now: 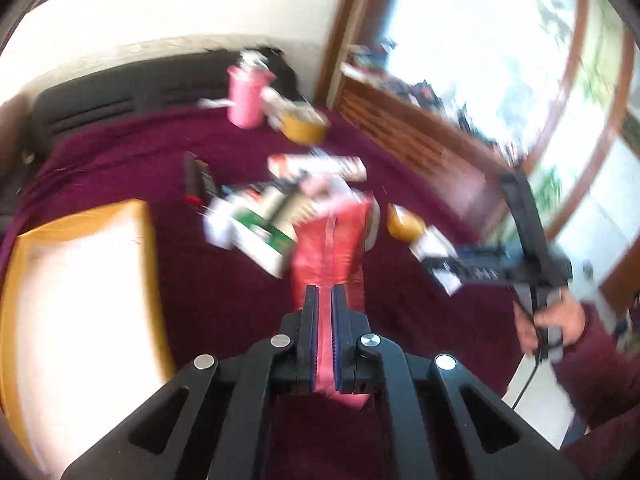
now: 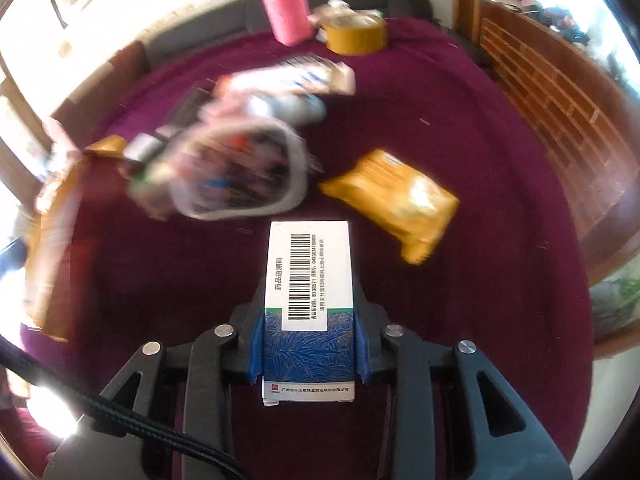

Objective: Organize objects
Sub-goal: 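Carry the red bag and blue box into the yellow tray and release both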

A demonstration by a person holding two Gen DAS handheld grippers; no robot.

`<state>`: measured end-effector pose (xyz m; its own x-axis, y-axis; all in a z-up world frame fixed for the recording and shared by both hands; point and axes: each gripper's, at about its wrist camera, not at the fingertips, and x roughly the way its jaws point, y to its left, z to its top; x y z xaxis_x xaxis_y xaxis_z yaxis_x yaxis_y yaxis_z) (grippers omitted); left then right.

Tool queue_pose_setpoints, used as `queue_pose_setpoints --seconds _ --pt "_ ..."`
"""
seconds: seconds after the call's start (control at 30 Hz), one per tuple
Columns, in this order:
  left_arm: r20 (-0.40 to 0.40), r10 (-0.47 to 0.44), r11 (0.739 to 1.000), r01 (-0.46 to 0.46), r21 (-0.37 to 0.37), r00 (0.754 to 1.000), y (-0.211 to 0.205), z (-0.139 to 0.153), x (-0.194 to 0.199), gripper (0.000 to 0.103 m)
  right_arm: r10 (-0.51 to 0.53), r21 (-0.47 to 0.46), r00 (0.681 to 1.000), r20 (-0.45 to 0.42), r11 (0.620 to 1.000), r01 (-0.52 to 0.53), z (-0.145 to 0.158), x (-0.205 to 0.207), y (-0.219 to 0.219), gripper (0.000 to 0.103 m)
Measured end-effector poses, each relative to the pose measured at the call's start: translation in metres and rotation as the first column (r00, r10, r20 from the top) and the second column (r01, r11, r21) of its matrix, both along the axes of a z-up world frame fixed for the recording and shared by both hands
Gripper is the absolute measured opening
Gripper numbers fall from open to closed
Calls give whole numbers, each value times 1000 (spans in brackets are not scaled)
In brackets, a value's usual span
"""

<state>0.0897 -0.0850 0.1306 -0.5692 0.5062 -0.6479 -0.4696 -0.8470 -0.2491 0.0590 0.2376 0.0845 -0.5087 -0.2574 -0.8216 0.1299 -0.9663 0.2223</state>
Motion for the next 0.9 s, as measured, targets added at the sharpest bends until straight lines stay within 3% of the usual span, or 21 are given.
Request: queue_pose_setpoints --seconds 0.13,0.27,0.33,0.37,0.4,0.5,0.63,0.77,0.83,0.87,0.9 --pt "-14 131 991 -131 18 991 -50 17 -9 4 115 -95 992 -59 988 -121 38 2 -40 32" --pt "64 172 984 -175 36 983 -64 2 -14 7 182 -53 976 -119 981 -189 55 -7 -88 32" --pt "69 102 994 -105 38 992 -44 -10 -7 25 185 -75 977 -110 978 -193 53 -9 -95 32" --pt "73 76 996 -78 33 994 -32 -16 -4 50 177 -80 979 -98 979 -186 48 -10 -95 32" --pt "72 53 998 -55 26 996 -17 -22 -2 68 168 -78 982 -87 982 -174 44 -11 -94 32" --pt "61 -32 999 32 -7 998 32 -37 -4 69 134 -85 990 -51 987 -138 33 -14 -82 32" --pt "53 -62 986 70 -148 997 92 -63 -23 69 78 -104 996 -48 991 -82 34 -7 -55 32" --pt "48 -99 947 109 -303 994 143 -94 -38 69 23 -127 998 -56 992 -30 37 -4 -27 32" --pt "26 -79 915 83 -396 997 162 -113 -43 67 9 -140 999 -53 990 -17 38 -4 -18 32" --pt "38 -76 914 85 -396 996 163 -119 -45 60 7 -146 999 -52 989 -15 38 -4 -15 32" --pt "47 -66 934 78 -348 997 158 -117 -47 50 8 -151 999 -51 988 -15 38 -3 -14 32"
